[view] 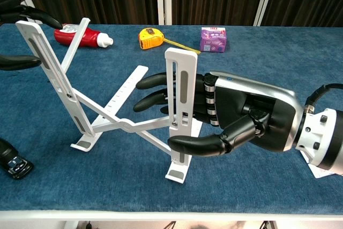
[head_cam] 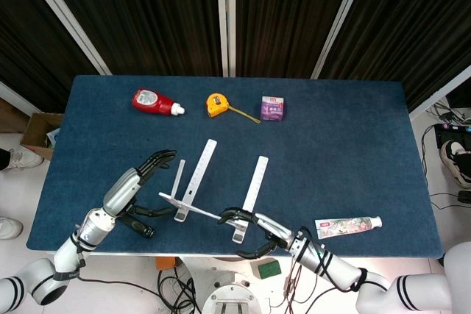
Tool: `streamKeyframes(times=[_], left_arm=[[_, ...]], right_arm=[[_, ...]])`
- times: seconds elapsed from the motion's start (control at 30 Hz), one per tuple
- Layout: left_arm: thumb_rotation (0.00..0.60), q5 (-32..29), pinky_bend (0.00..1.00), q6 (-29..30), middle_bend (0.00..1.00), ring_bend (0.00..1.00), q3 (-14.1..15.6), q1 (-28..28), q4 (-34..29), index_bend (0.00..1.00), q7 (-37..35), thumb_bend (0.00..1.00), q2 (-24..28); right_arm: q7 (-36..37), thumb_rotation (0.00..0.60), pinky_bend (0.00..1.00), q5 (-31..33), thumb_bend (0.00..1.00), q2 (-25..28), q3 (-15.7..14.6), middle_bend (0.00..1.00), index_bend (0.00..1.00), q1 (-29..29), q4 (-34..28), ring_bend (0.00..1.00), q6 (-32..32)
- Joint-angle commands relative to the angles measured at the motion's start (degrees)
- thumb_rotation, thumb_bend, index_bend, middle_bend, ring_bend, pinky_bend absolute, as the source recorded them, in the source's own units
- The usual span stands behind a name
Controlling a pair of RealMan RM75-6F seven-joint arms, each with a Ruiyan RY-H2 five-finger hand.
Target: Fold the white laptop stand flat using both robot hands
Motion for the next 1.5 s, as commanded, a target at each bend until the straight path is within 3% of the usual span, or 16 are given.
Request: streamKeyframes(times=[0.03,0.37,0.67,1.17,1.5], left_arm=[[0.6,0.83,0.26,0.95,0.03,0.02,0.21,-0.55,0.33,0.06,-0.34,0.18,-0.68],[0.6,1.94,0.26,1.22,0.03,0.02,1.74,-2.61,1.22,0.06,-3.89,0.18,-2.48],[0.6,-1.15,0.27,-0.88,0.03,0.02,2.73,-3.52,5.2,0.06,-9.71,0.18,-5.69],[0.6,-3.63,0.31,-3.99,0.06,0.02,8.41,-1.62,7.53,0.06,-18.83,0.19,-7.04],[0.6,-3.52,0.32,-5.43,0.06,0.02,10.56,-1.11,6.91,0.06,-19.85,0.19,-7.1]], right_arm=[[0.03,0.6,0.0,0.24,0.24,-0.08,0.01,0.23,0.2,0.02,0.13,0.03,-0.27],[0.08,0.6,0.0,1.28,0.25,-0.44,0.27,0.23,0.2,0.05,0.62,0.03,-1.28],[-0.08,0.6,0.0,1.96,0.24,-0.76,0.65,0.23,0.2,0.1,0.88,0.03,-2.03],[0.55,0.6,0.0,2.22,0.24,-0.53,0.8,0.23,0.2,-0.34,1.51,0.03,-1.95],[1.6,0.6,0.0,2.25,0.25,-0.61,0.96,0.23,0.2,-0.55,2.27,0.03,-1.79]])
